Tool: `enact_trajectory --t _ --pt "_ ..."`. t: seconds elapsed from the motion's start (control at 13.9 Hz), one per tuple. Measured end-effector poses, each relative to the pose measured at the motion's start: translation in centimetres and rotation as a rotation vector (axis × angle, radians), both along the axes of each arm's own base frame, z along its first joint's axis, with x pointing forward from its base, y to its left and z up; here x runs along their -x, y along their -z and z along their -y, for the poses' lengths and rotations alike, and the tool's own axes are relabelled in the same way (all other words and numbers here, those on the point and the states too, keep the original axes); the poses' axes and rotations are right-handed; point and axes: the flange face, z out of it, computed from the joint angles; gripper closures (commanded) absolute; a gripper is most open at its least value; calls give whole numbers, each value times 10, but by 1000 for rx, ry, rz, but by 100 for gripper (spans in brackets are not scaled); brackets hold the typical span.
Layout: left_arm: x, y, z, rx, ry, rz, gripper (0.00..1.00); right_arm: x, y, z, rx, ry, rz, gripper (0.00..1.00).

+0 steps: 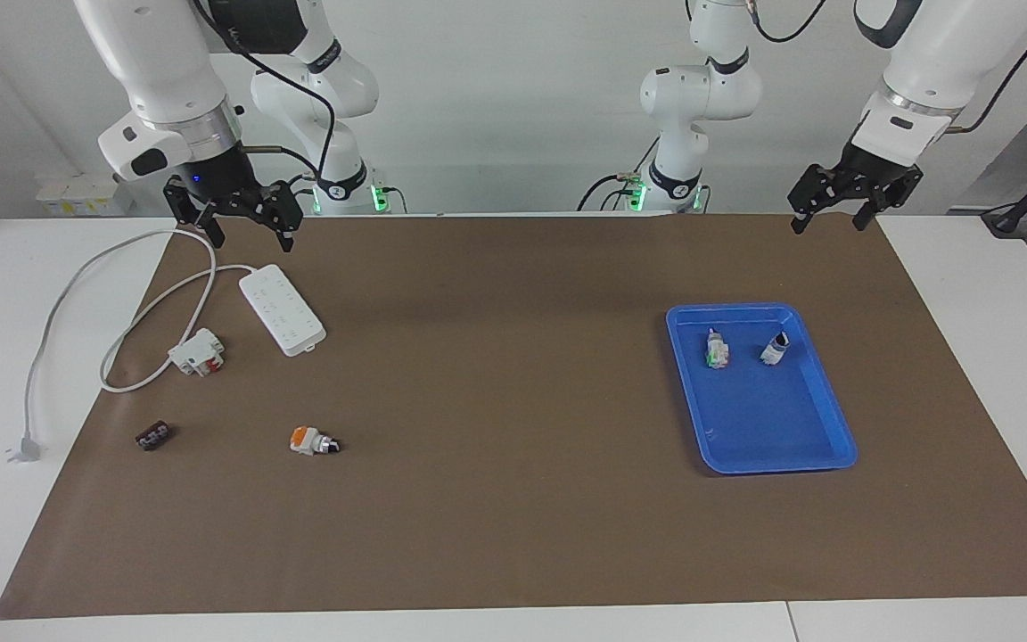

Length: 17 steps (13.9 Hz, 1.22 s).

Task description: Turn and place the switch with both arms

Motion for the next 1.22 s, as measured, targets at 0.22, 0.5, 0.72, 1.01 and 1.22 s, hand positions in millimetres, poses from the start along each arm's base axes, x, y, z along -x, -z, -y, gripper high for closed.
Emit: enact_trajectory --t 0.22,0.5,0.72,1.01,1.22 --pt "0 0 0 0 0 0 0 0 0 0 0 1 0 0" --pt "0 0 0 0 0 0 0 0 0 1 0 -3 0 0" --pt "0 0 0 0 0 0 0 -1 1 0 1 -58 4 0" --pt "0 0 0 0 0 0 0 -9 10 1 7 -275 31 0" --pt "0 0 0 0 0 0 0 -16 35 1 12 -450 23 0"
